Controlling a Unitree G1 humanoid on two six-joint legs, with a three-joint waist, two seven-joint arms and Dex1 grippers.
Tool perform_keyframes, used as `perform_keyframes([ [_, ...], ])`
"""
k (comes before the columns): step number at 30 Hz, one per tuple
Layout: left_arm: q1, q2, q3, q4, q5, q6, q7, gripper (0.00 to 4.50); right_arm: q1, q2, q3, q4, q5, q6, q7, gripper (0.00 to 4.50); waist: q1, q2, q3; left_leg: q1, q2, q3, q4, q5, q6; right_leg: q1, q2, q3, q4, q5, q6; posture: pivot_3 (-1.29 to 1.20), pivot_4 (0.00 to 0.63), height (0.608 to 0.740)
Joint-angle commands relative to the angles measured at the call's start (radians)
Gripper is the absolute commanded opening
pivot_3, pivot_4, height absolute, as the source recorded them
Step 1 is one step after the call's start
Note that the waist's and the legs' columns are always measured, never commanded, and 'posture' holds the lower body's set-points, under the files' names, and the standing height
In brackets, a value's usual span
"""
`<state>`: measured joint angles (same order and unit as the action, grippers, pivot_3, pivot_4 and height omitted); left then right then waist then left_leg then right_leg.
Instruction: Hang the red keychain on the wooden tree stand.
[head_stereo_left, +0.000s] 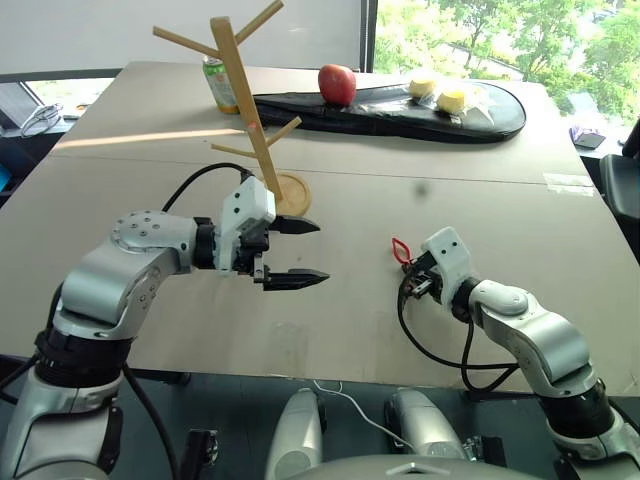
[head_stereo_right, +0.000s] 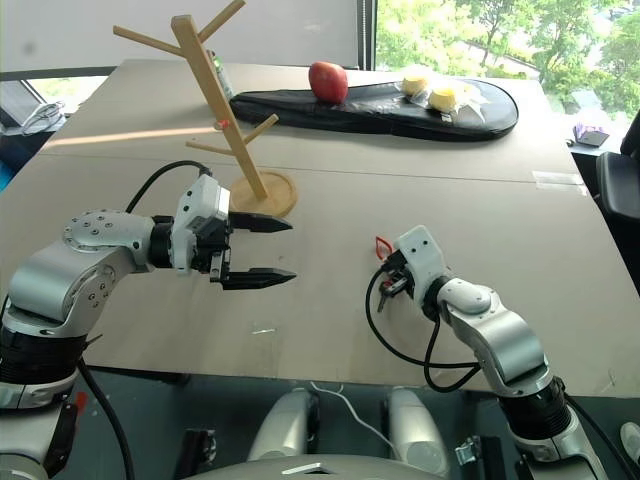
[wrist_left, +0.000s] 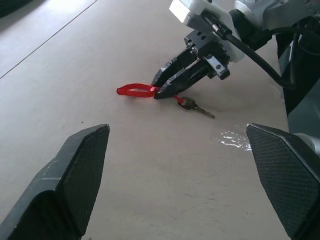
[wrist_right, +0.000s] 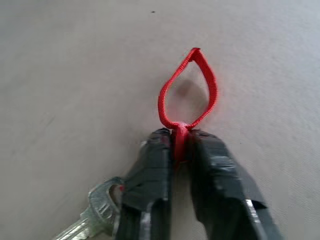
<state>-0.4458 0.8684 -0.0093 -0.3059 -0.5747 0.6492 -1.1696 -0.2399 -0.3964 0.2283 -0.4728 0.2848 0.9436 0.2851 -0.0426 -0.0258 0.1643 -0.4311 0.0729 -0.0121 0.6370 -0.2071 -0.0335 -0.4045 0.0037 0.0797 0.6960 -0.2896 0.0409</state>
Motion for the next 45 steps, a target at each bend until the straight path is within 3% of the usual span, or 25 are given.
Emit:
perform_keyframes([
  [1, -0.009, -0.002, 0.015, -0.037, -0.017, -0.002, 0.005, 4.50, 0.011, -0.005, 0.013, 0.001, -0.014, -0.013, 0.016, 0.12, 0.000, 0.000, 0.000, 0.000, 0.000, 0.000, 0.000, 0.000, 0.000, 0.000, 0.000, 0.000, 0.000, 0.000, 0.000, 0.00, 0.150, 0.740],
  [9, -0.003, 0.001, 0.058, -0.043, -0.054, 0.037, 0.038, 4.50, 0.016, -0.046, -0.078, -0.037, 0.026, -0.076, 0.097, 0.12, 0.003, 0.000, 0.000, 0.000, 0.000, 0.000, 0.000, 0.000, 0.000, 0.000, 0.000, 0.000, 0.000, 0.000, 0.000, 0.00, 0.150, 0.740],
  [15, -0.002, -0.042, 0.262, -0.081, -0.254, 0.240, 0.240, 4.50, -0.037, -0.031, -0.176, -0.120, 0.146, -0.202, 0.220, 0.12, -0.003, 0.000, 0.002, 0.000, 0.000, 0.000, 0.000, 0.000, 0.000, 0.000, 0.000, 0.000, 0.000, 0.000, 0.000, 0.00, 0.150, 0.740],
  [20, 0.049, -0.069, 0.435, -0.176, -0.460, 0.363, 0.423, 4.50, -0.114, 0.023, -0.152, -0.113, 0.168, -0.315, 0.267, 0.12, 0.000, 0.000, 0.002, 0.000, 0.001, -0.001, 0.000, 0.000, 0.000, 0.000, 0.000, -0.001, 0.000, 0.000, 0.000, 0.00, 0.150, 0.740],
  [25, 0.090, -0.132, 0.599, -0.227, -0.705, 0.374, 0.715, 4.50, -0.226, 0.113, -0.065, 0.019, 0.089, -0.466, 0.275, 0.12, 0.000, -0.001, 0.002, 0.000, 0.001, -0.001, 0.001, 0.000, 0.000, 0.000, 0.000, -0.001, 0.001, 0.000, 0.000, 0.00, 0.150, 0.740],
  [32, 0.210, -0.091, 0.718, -0.278, -0.940, 0.303, 0.895, 4.50, -0.413, 0.247, -0.015, 0.274, 0.000, -0.639, 0.275, 0.12, 0.001, -0.001, 0.002, 0.000, 0.000, -0.002, 0.001, 0.000, -0.001, 0.000, -0.001, -0.002, 0.001, 0.000, 0.000, 0.00, 0.150, 0.740],
  [36, 0.302, -0.062, 0.778, -0.306, -0.992, 0.262, 0.932, 4.50, -0.504, 0.319, 0.007, 0.417, -0.054, -0.737, 0.268, 0.12, 0.002, 0.000, 0.002, 0.000, 0.000, -0.002, 0.000, 0.000, -0.001, 0.001, -0.002, -0.002, 0.000, 0.000, 0.000, 0.00, 0.150, 0.740],
  [45, 0.445, -0.021, 0.887, -0.284, -0.958, 0.178, 0.889, 4.50, -0.609, 0.425, 0.068, 0.649, -0.181, -0.888, 0.254, 0.12, 0.006, 0.000, 0.002, 0.000, 0.000, -0.002, 0.000, 0.000, -0.001, 0.000, -0.002, -0.003, 0.000, 0.000, -0.001, 0.00, 0.150, 0.740],
])
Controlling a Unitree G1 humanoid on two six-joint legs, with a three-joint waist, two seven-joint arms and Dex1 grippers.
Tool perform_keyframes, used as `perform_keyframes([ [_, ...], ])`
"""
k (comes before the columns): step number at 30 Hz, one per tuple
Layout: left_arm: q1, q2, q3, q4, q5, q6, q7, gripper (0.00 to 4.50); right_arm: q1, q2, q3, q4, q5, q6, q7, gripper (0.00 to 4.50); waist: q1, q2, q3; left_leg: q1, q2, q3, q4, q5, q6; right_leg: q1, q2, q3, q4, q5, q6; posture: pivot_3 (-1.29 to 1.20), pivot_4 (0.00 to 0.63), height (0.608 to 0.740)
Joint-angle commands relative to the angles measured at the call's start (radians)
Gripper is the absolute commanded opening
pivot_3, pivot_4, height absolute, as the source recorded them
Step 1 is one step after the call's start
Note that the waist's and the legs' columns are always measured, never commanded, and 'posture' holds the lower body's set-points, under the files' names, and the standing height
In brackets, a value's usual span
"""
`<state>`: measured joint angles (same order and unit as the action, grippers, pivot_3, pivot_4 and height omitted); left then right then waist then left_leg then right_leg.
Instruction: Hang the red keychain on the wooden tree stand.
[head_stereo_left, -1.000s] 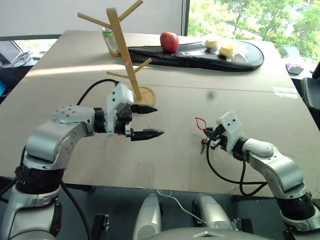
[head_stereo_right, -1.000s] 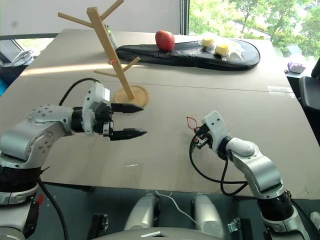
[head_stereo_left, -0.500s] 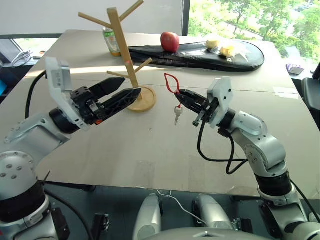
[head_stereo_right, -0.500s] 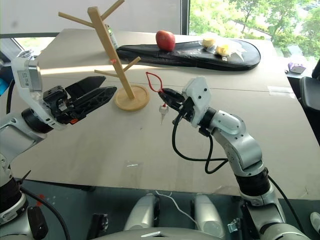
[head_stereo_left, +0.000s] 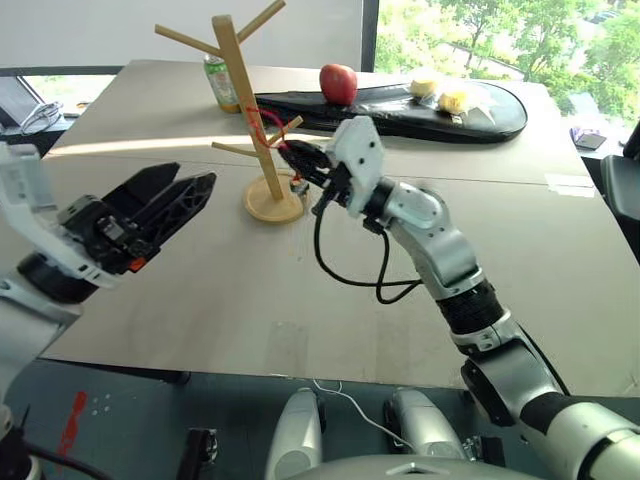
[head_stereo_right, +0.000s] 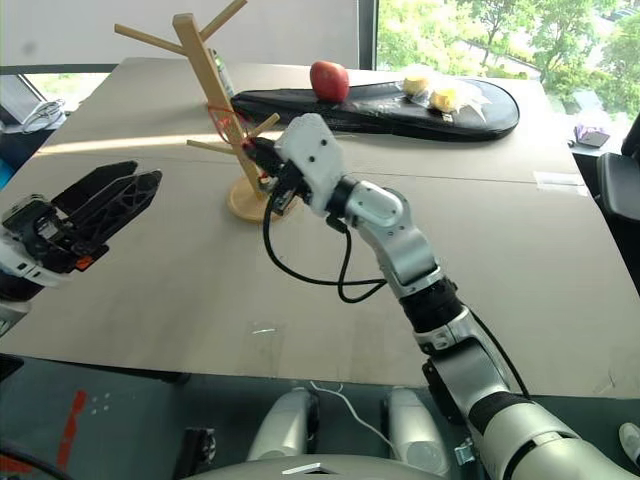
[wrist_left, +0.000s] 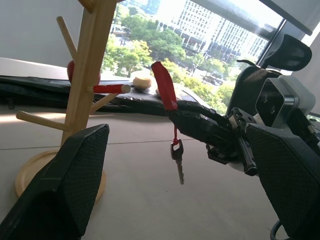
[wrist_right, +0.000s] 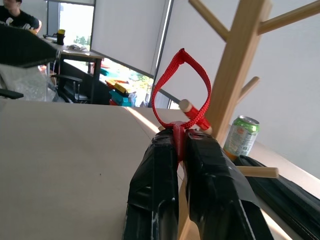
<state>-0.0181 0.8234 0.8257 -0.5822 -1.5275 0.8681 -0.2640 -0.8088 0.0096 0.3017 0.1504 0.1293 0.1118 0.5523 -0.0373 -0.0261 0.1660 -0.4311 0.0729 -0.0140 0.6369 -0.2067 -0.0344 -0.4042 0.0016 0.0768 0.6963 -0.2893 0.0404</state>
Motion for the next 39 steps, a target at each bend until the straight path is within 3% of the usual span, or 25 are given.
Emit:
perform_keyframes([
  [1, 0.026, 0.025, 0.055, -0.008, -0.004, -0.047, -0.019, 4.50, -0.053, 0.027, -0.004, 0.049, -0.037, -0.063, -0.020, 0.12, 0.000, 0.000, 0.000, 0.000, 0.000, 0.000, 0.000, 0.000, 0.000, 0.000, 0.000, 0.000, 0.000, 0.000, 0.000, 0.00, 0.150, 0.740],
  [21, 0.033, 0.056, -0.002, 0.023, 0.032, -0.116, -0.043, 4.50, -0.156, 0.057, -0.014, 0.269, -0.139, -0.109, -0.065, 0.12, -0.004, 0.000, 0.000, 0.000, 0.000, 0.000, -0.001, 0.000, 0.000, 0.000, 0.000, 0.000, 0.000, 0.000, 0.000, 0.00, 0.150, 0.740],
  [24, 0.018, 0.064, -0.018, 0.038, 0.049, -0.118, -0.051, 4.50, -0.147, 0.050, -0.017, 0.262, -0.139, -0.094, -0.050, 1.19, -0.004, 0.000, 0.000, 0.000, 0.000, 0.000, -0.001, 0.000, 0.000, 0.000, 0.000, 0.000, 0.000, 0.000, 0.000, 0.00, 0.150, 0.740],
  [26, 0.006, 0.069, -0.027, 0.050, 0.057, -0.117, -0.055, 4.50, -0.132, 0.035, -0.018, 0.241, -0.135, -0.076, -0.026, 2.13, -0.004, 0.000, 0.000, 0.000, 0.000, 0.000, -0.001, 0.000, 0.000, 0.000, 0.000, 0.000, 0.000, 0.000, 0.000, 0.00, 0.150, 0.740],
  [27, 0.000, 0.072, -0.033, 0.055, 0.061, -0.116, -0.057, 4.50, -0.120, 0.021, -0.016, 0.223, -0.131, -0.064, -0.006, 2.37, -0.004, 0.000, 0.000, 0.000, 0.000, 0.000, -0.001, 0.000, 0.000, 0.000, 0.000, 0.000, 0.000, 0.000, 0.000, 0.00, 0.150, 0.740],
  [28, -0.011, 0.080, -0.049, 0.068, 0.077, -0.114, -0.055, 4.50, -0.091, -0.024, -0.014, 0.183, -0.125, -0.044, 0.042, 2.99, -0.004, 0.000, 0.000, 0.000, 0.000, 0.000, -0.001, 0.000, 0.000, 0.000, 0.000, 0.000, 0.000, 0.000, 0.000, 0.00, 0.150, 0.740],
  [29, -0.018, 0.086, -0.062, 0.077, 0.090, -0.112, -0.053, 4.50, -0.071, -0.056, -0.012, 0.153, -0.120, -0.029, 0.077, 3.15, -0.001, 0.000, 0.000, 0.000, 0.000, 0.000, -0.001, 0.000, 0.000, 0.000, 0.000, 0.000, 0.000, 0.000, 0.000, 0.00, 0.150, 0.740],
  [32, -0.039, 0.122, -0.096, 0.113, 0.136, -0.092, -0.076, 4.50, -0.003, -0.211, -0.059, 0.019, -0.068, 0.068, 0.196, 4.46, 0.012, 0.000, 0.001, -0.001, -0.001, 0.000, -0.001, 0.000, 0.000, 0.000, -0.001, -0.001, -0.002, 0.000, 0.000, 0.00, 0.150, 0.740],
  [39, -0.081, 0.236, -0.156, 0.225, 0.270, -0.064, -0.246, 4.50, 0.013, -0.484, -0.227, -0.251, 0.195, 0.463, 0.378, 4.46, 0.005, 0.002, 0.005, 0.000, 0.000, 0.002, -0.002, 0.000, 0.000, -0.002, 0.000, 0.001, 0.000, 0.000, 0.000, 0.00, 0.150, 0.740],
])
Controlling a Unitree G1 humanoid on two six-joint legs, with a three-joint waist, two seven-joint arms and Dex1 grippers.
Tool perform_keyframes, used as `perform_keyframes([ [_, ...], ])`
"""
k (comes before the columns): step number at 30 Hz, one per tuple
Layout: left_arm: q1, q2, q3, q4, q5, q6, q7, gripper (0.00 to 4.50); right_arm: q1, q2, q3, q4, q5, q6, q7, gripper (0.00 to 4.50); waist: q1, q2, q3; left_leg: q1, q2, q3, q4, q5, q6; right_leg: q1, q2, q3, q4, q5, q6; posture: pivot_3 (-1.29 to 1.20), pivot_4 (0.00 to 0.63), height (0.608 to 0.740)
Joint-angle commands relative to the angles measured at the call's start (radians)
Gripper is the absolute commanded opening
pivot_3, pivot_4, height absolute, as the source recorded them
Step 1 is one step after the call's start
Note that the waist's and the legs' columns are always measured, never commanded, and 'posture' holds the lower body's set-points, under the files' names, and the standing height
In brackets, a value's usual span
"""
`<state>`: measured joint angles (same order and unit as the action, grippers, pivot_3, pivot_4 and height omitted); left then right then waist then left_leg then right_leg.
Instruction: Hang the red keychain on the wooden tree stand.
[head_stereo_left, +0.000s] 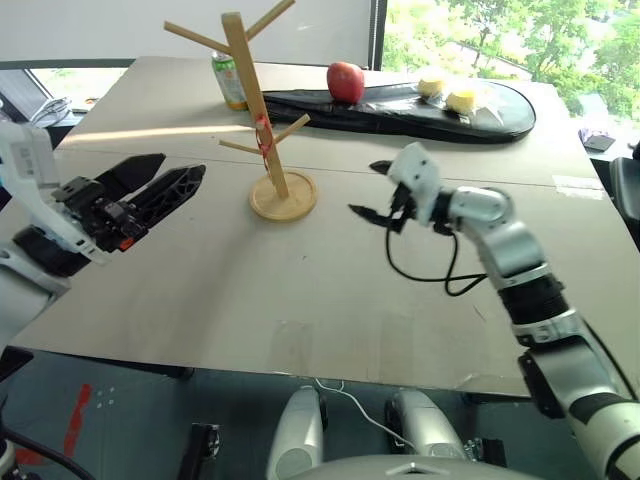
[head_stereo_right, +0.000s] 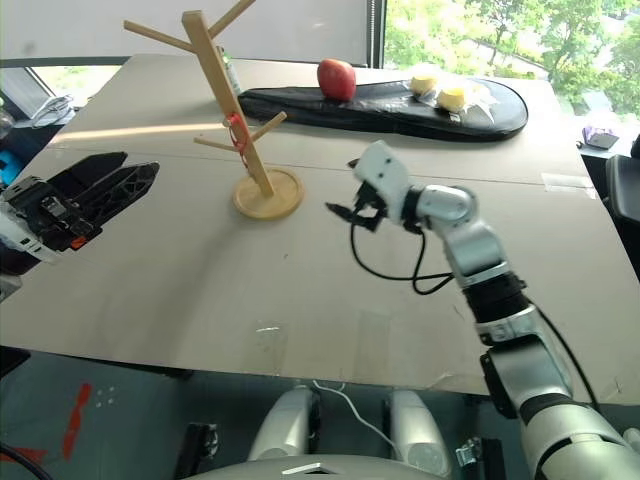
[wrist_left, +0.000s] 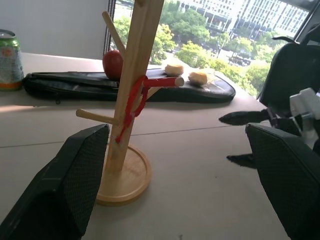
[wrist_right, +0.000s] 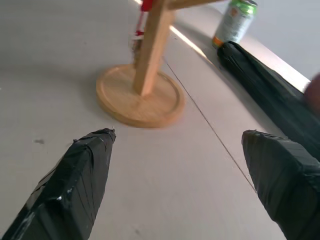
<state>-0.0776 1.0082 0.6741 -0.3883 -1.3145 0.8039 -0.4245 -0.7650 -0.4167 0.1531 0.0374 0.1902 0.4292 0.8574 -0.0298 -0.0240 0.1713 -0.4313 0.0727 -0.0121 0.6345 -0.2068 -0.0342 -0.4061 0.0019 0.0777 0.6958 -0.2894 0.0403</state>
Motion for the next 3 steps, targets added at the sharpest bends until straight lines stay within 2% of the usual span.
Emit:
perform_keyframes([
  [1, -0.029, 0.071, -0.018, 0.054, 0.085, -0.003, -0.125, 4.50, -0.034, -0.088, -0.106, -0.177, 0.188, 0.214, 0.091, 4.46, -0.006, 0.001, 0.001, 0.000, 0.000, 0.000, -0.001, 0.000, 0.000, 0.000, 0.000, 0.000, 0.000, 0.000, 0.000, 0.00, 0.150, 0.740],
  [3, -0.045, 0.108, -0.044, 0.097, 0.132, -0.007, -0.204, 4.50, -0.041, -0.134, -0.151, -0.239, 0.273, 0.327, 0.099, 4.46, -0.008, 0.002, 0.001, 0.000, 0.000, 0.001, -0.001, 0.000, 0.000, -0.001, 0.000, 0.000, 0.000, 0.000, 0.000, 0.00, 0.150, 0.740],
])
